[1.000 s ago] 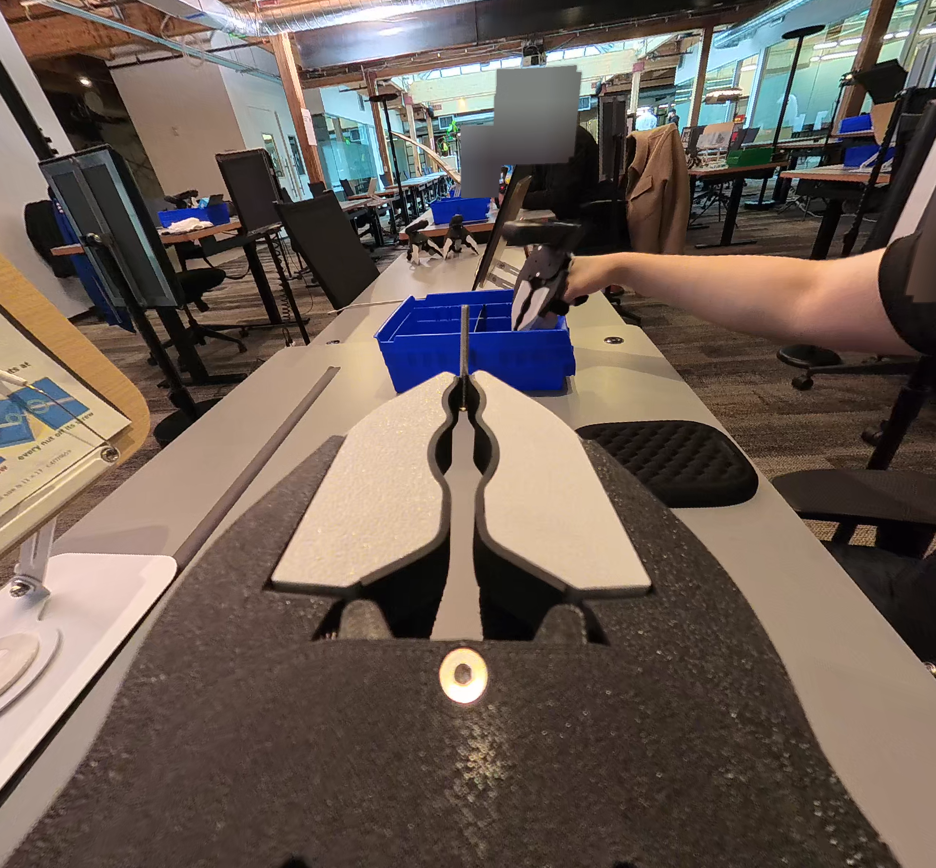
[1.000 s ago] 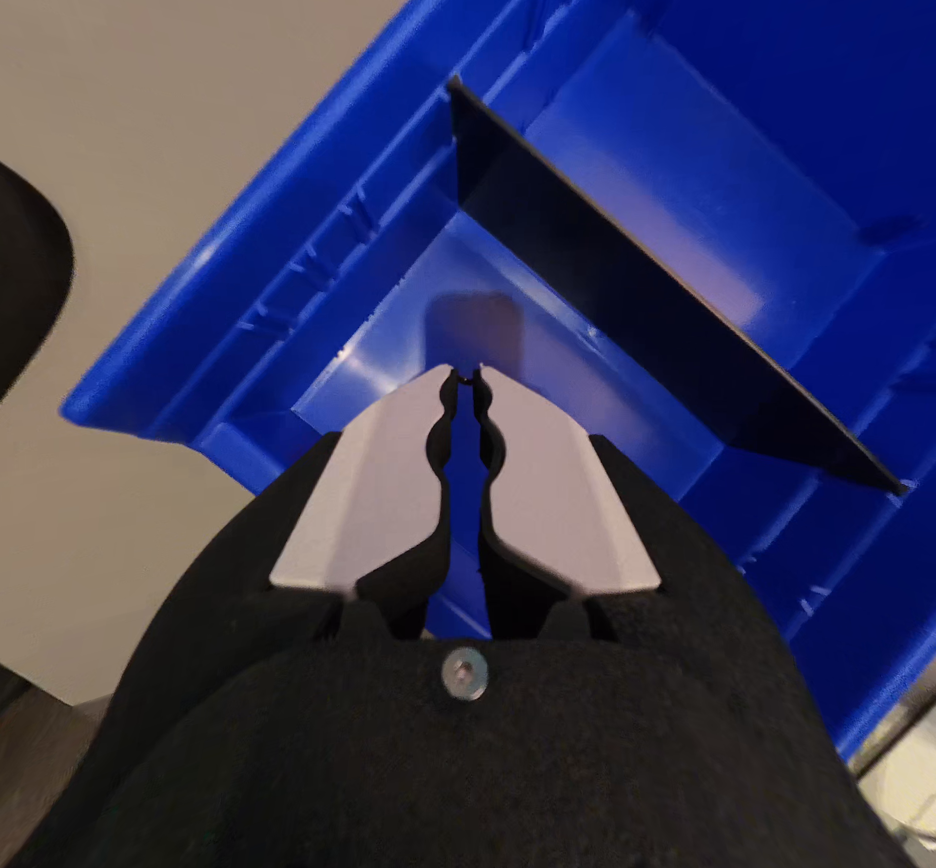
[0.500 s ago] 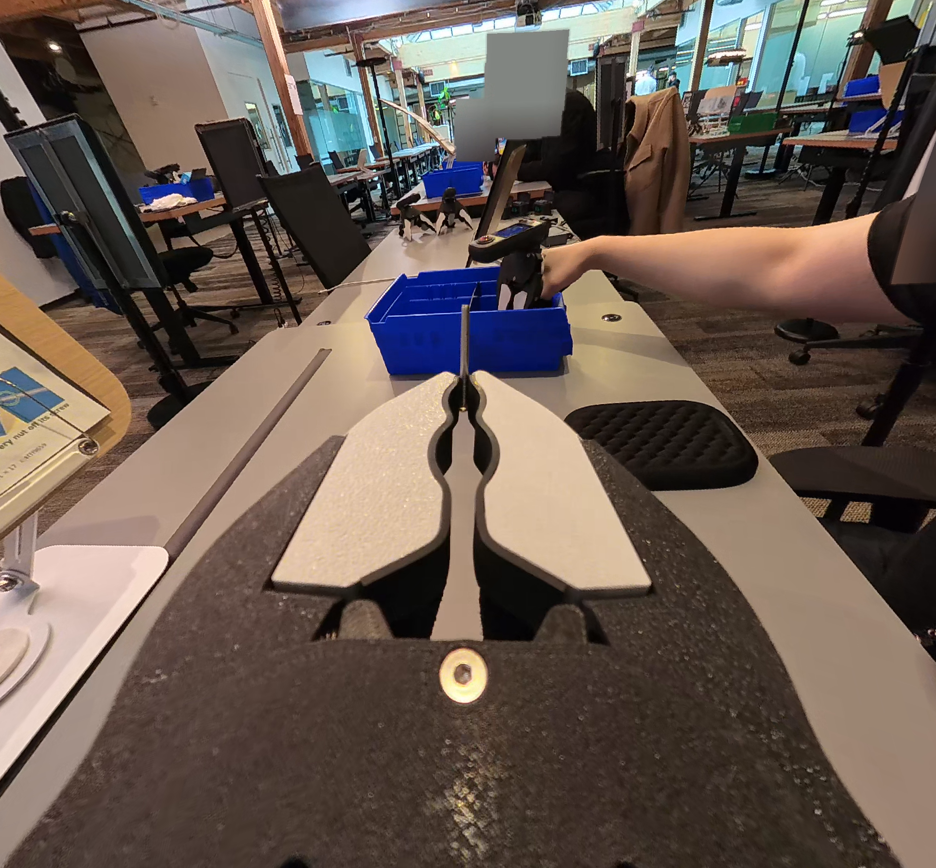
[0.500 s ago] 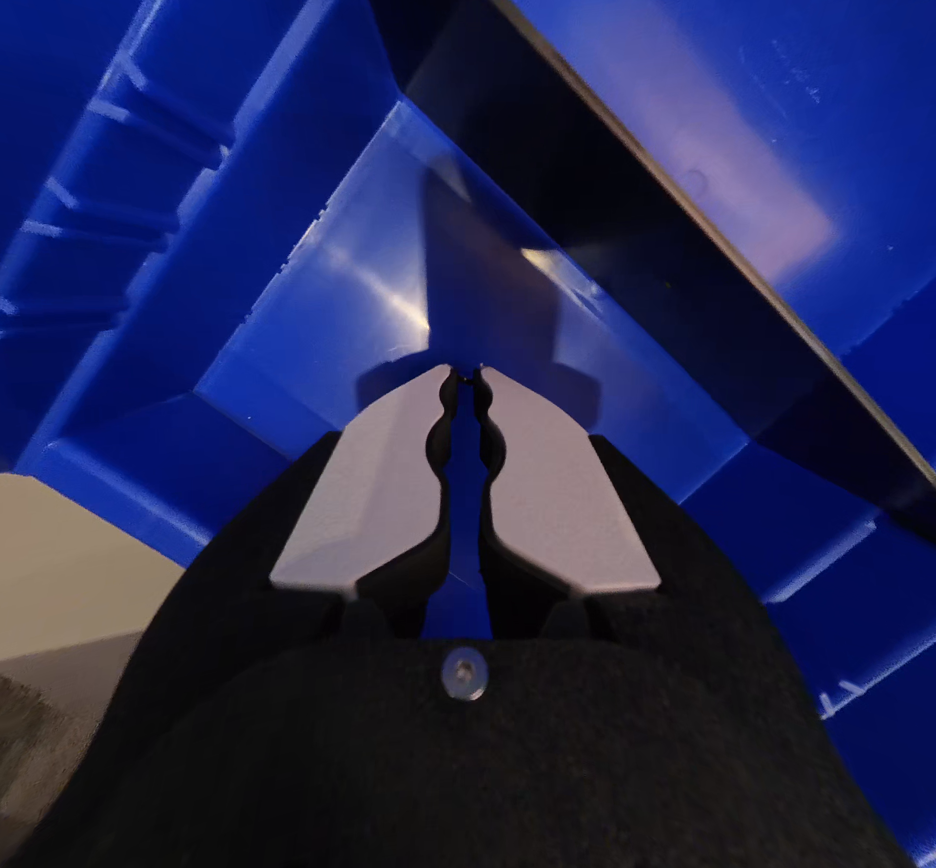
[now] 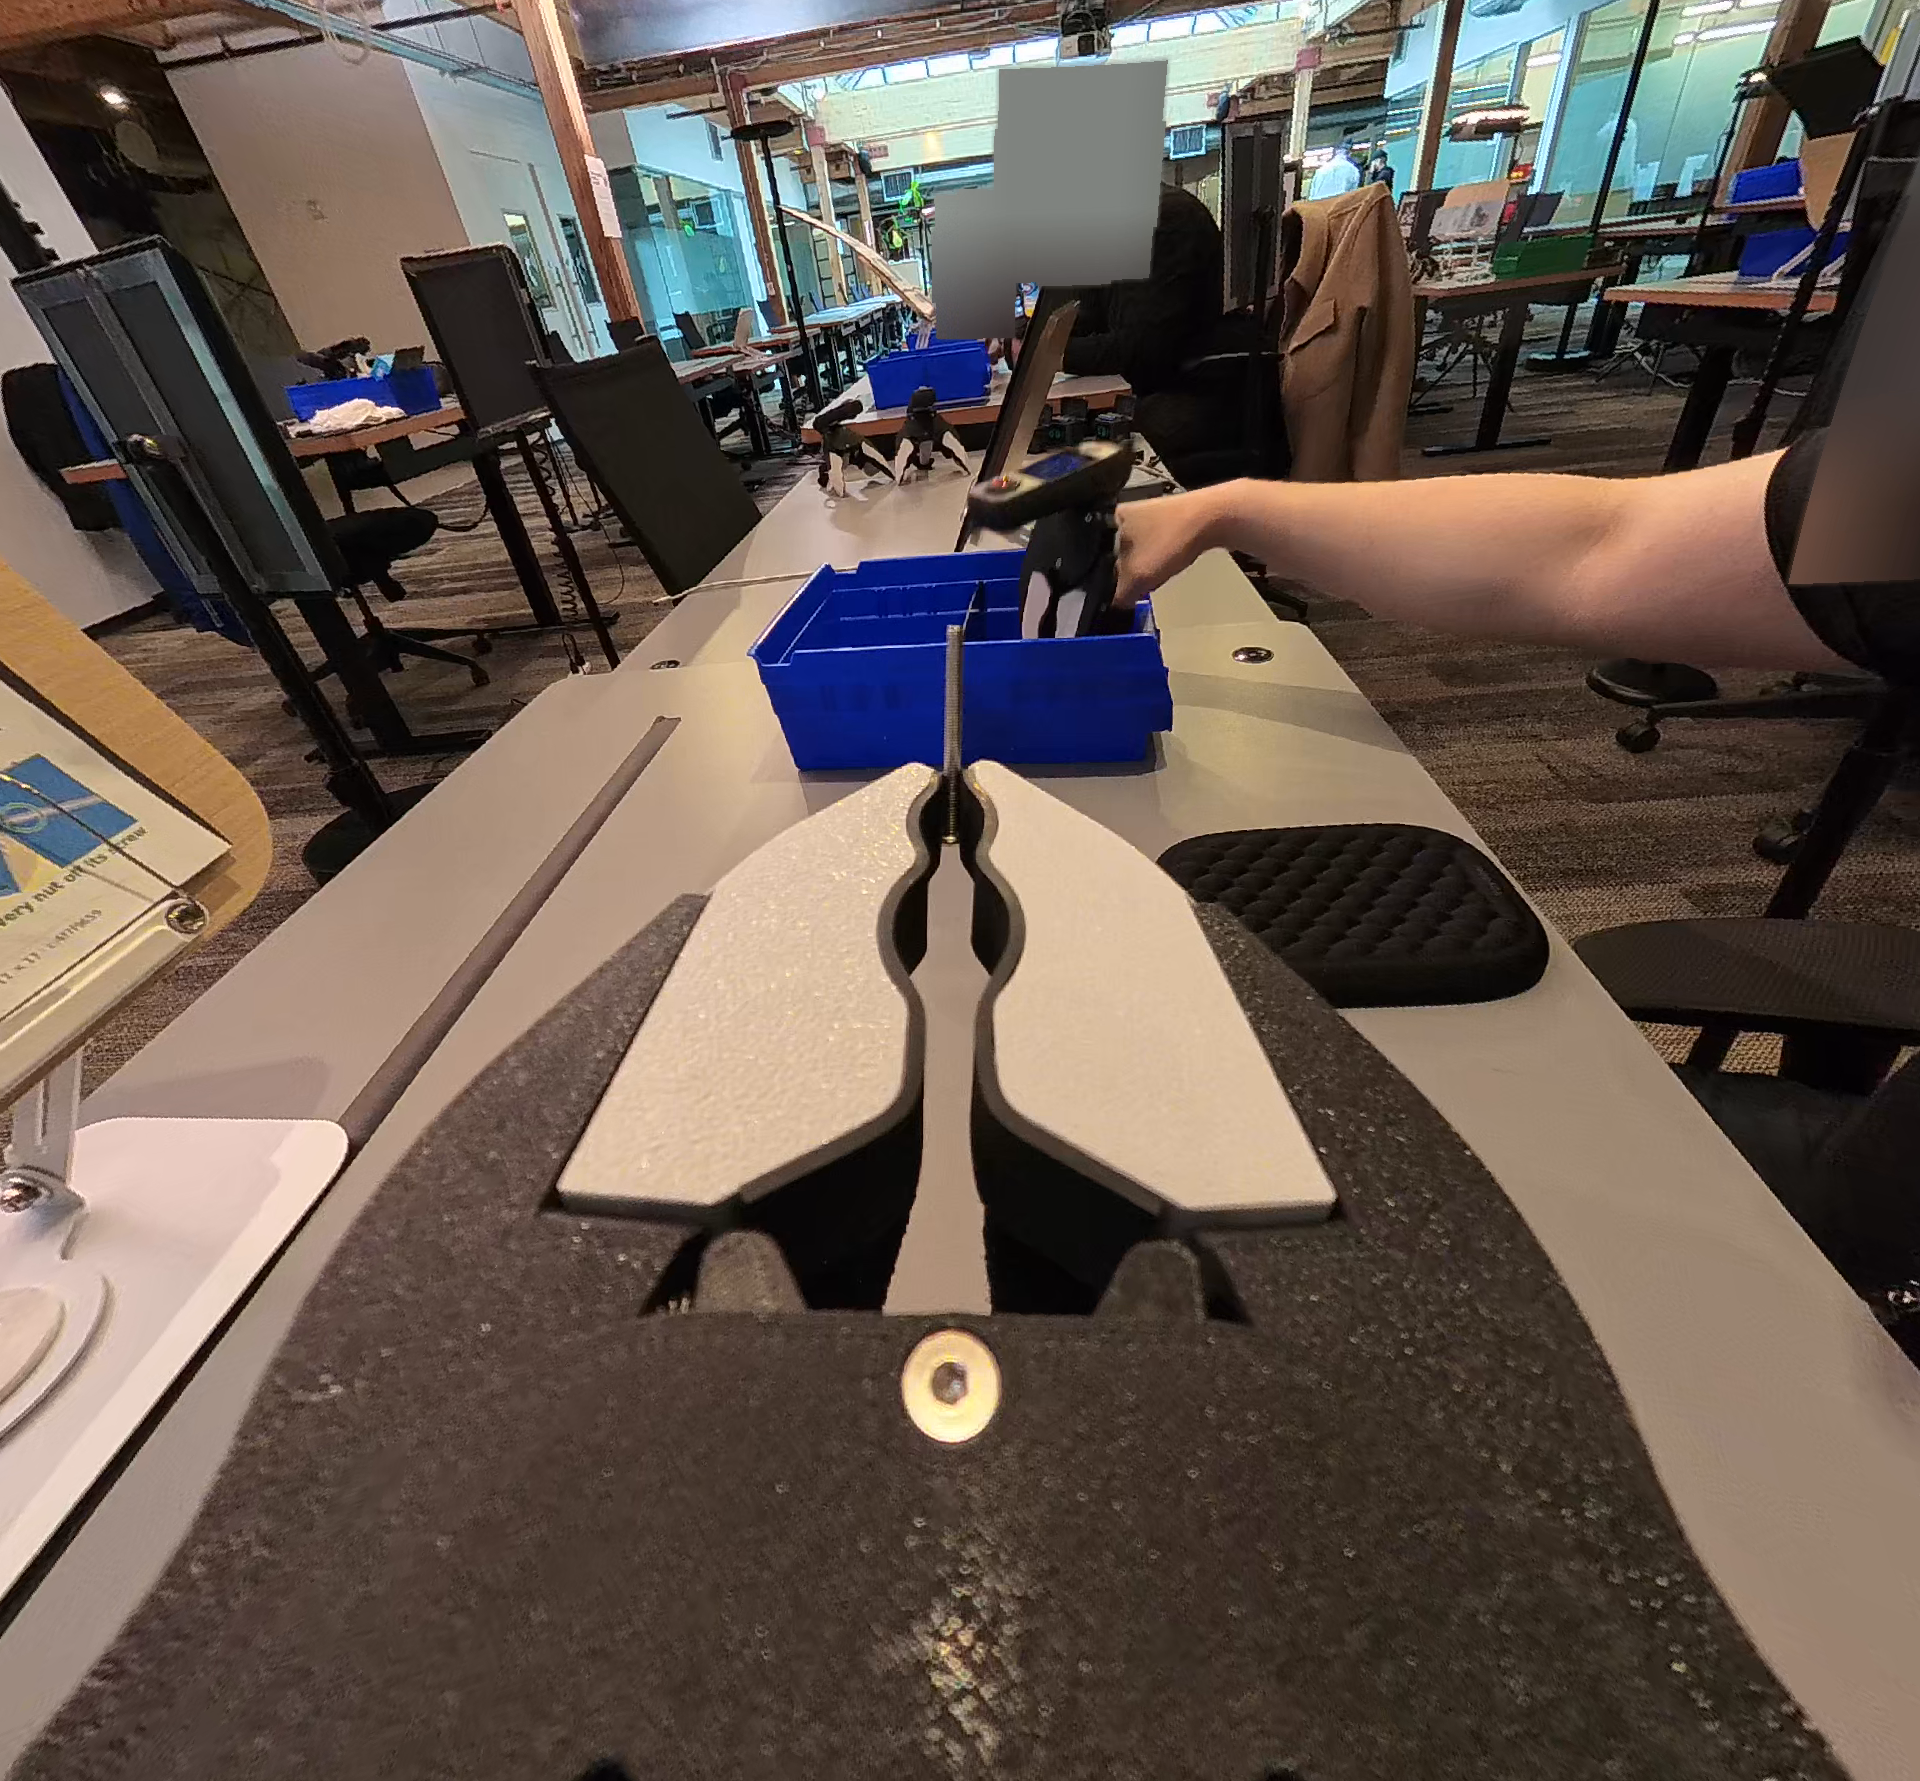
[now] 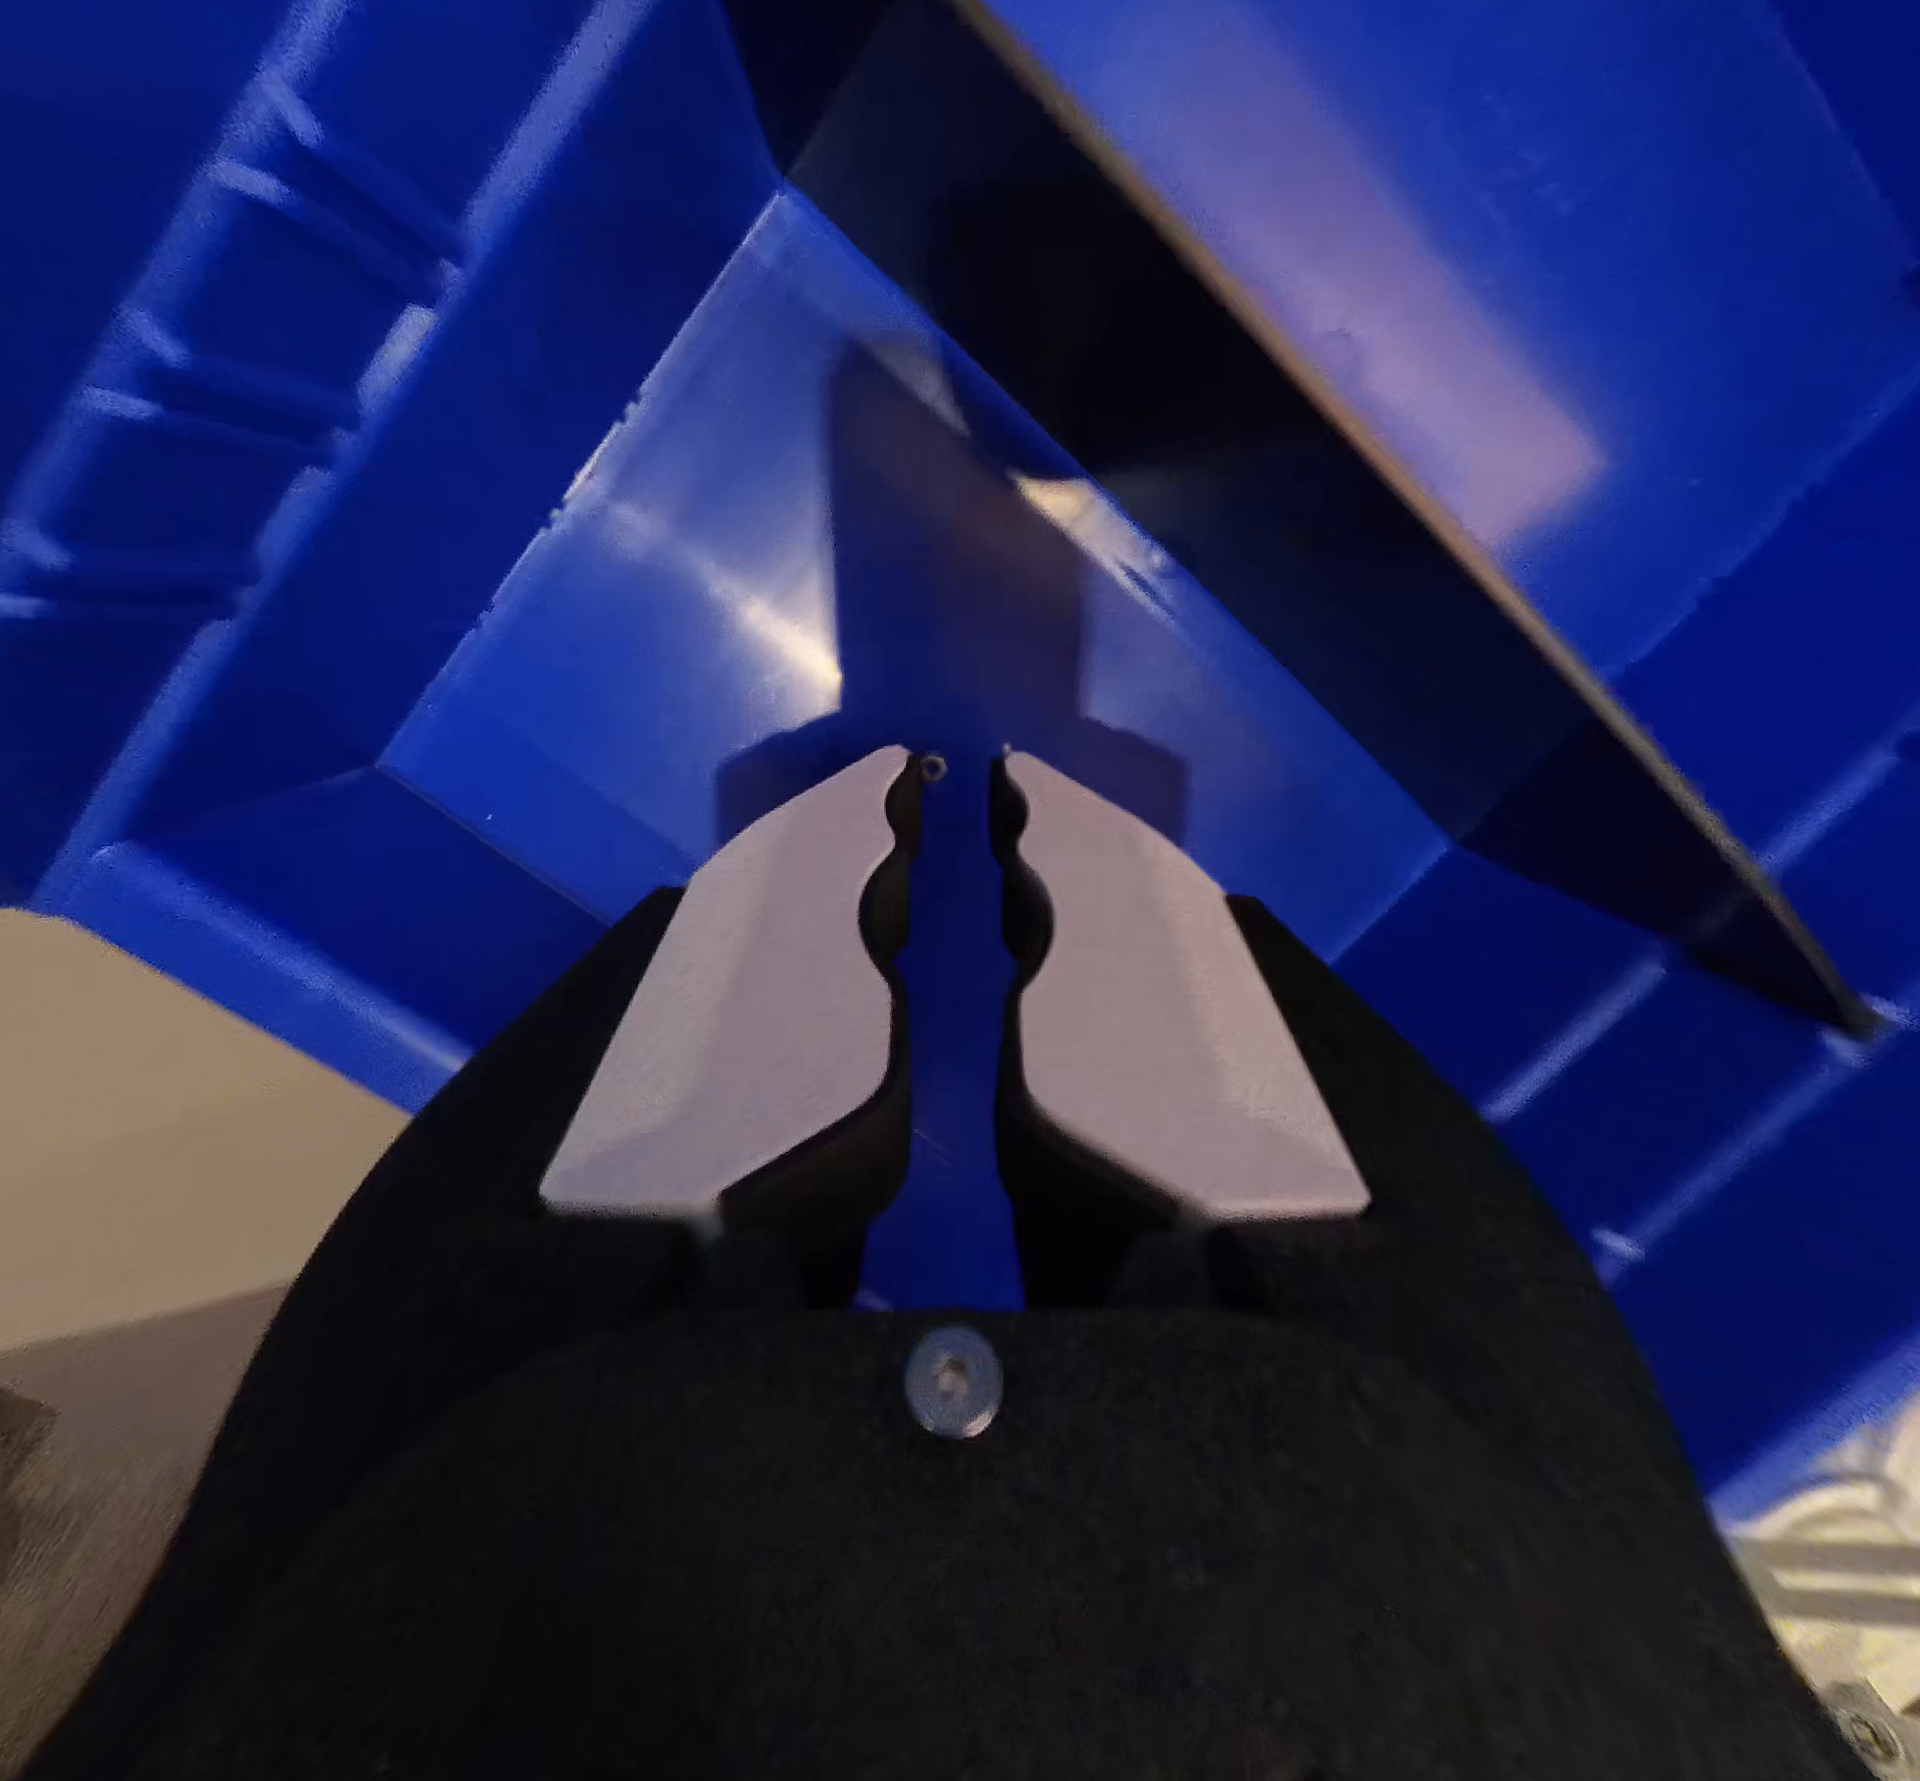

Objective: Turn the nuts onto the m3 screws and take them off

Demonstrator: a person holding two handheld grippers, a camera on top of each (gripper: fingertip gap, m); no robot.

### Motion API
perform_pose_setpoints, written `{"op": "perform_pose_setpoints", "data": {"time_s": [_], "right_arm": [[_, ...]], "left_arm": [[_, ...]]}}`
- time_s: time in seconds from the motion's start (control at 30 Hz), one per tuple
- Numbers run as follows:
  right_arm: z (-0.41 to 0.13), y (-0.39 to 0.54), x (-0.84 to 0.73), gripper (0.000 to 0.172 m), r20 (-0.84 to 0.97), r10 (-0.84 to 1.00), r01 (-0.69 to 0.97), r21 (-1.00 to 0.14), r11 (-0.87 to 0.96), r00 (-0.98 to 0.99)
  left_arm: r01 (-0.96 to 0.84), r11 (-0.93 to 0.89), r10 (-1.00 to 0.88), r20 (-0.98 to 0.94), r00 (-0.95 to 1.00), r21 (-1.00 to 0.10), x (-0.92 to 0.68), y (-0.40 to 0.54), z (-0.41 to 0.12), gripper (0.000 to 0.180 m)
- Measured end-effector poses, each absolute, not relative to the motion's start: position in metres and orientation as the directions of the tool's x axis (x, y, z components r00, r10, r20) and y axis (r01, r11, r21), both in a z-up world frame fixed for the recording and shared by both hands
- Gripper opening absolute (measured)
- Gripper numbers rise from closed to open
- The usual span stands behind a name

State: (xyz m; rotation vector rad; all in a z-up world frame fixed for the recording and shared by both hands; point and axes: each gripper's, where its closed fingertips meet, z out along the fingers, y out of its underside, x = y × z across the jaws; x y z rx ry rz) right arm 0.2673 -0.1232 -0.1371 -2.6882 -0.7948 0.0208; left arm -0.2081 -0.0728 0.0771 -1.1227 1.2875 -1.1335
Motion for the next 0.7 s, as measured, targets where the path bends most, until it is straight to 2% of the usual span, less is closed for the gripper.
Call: {"op": "perform_pose_setpoints", "data": {"time_s": [0.1,0.2,0.3,0.4,0.53,0.7], "right_arm": [[-0.094,-0.117,0.267,0.013,0.142,0.500,0.507,-0.441,-0.741,0.854],[-0.029,-0.110,0.254,0.012,0.242,0.456,0.504,-0.584,-0.636,0.856],[0.045,-0.100,0.204,0.012,0.345,0.437,0.526,-0.745,-0.411,0.831],[0.100,-0.096,0.117,0.015,0.410,0.492,0.519,-0.848,-0.105,0.768],[0.125,-0.107,-0.026,0.014,0.367,0.702,0.323,-0.925,0.201,0.610],[0.119,-0.103,-0.142,0.013,0.231,0.861,0.073,-0.972,0.223,0.452]], "left_arm": [[0.006,0.113,-0.993,-0.113,-0.026,-0.994,-0.209,-0.074,0.081,0.002],[0.034,0.110,-0.993,-0.111,-0.033,-0.993,-0.209,-0.076,0.086,0.002],[0.038,0.106,-0.994,-0.107,-0.034,-0.994,-0.204,-0.077,0.086,0.002],[0.028,0.114,-0.993,-0.115,-0.029,-0.993,-0.197,-0.078,0.085,0.002],[0.042,0.117,-0.993,-0.118,-0.029,-0.992,-0.192,-0.082,0.089,0.002],[0.066,0.103,-0.993,-0.106,-0.042,-0.992,-0.191,-0.085,0.093,0.002]]}}
